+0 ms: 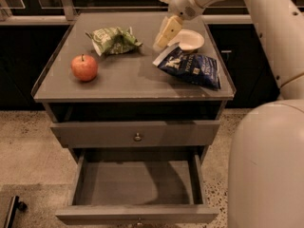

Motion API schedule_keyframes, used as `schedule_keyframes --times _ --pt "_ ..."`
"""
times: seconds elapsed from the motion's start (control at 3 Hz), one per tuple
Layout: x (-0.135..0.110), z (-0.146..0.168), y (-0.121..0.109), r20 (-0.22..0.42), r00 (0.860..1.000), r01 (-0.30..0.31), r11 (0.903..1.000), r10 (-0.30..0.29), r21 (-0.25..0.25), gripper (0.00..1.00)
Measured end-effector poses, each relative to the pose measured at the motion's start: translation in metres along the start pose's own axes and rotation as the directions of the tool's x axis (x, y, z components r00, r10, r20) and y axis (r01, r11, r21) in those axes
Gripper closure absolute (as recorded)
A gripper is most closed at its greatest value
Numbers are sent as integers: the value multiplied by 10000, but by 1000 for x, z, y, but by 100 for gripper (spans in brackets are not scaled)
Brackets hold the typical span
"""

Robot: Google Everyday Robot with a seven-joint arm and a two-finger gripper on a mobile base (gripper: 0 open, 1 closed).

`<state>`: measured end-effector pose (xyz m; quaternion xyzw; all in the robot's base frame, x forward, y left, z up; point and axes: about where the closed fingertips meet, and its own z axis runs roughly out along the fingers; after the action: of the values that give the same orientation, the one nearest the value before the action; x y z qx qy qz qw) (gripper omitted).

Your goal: Place green jalapeno chip bag into middle drawer

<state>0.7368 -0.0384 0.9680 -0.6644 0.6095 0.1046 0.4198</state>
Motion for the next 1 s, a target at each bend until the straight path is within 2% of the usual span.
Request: schedule_keyframes --times 0.33,1.0 --pt "-1 37 -6 672 9977 -26 9992 52 -391 0" --pt "-6 82 -21 1726 9846 -179 9978 287 -638 0"
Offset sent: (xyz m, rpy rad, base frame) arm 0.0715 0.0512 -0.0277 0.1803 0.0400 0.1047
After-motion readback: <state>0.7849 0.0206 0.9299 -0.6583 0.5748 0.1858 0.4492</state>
